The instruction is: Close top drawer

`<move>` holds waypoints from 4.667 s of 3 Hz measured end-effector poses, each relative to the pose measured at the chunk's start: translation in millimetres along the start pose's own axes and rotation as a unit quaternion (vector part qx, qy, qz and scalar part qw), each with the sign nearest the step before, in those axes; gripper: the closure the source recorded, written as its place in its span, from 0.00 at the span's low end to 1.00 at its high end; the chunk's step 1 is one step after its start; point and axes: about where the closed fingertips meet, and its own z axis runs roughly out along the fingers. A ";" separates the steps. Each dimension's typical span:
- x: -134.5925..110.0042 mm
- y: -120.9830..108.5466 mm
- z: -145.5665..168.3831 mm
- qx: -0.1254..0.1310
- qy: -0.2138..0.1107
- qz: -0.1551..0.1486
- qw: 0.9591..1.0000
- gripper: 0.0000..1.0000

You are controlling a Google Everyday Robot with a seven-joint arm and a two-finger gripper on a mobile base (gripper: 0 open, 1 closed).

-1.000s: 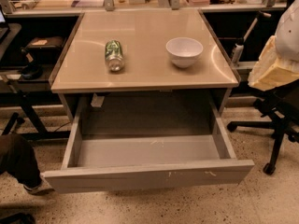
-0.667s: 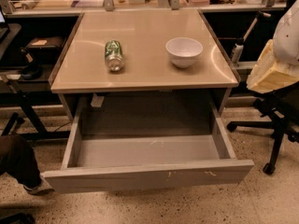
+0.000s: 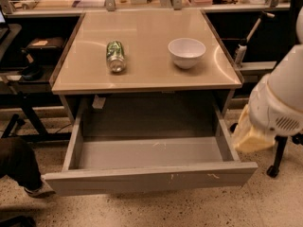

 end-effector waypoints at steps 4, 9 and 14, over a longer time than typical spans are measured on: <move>7.3 71.8 151.7 -0.155 -0.020 0.035 0.987 1.00; -36.1 11.2 211.2 -0.149 -0.089 0.032 0.984 1.00; -36.2 11.2 211.1 -0.149 -0.089 0.032 0.984 0.00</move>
Offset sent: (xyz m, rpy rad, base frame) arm -0.0314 0.0128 -0.0486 0.0094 0.1287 0.0413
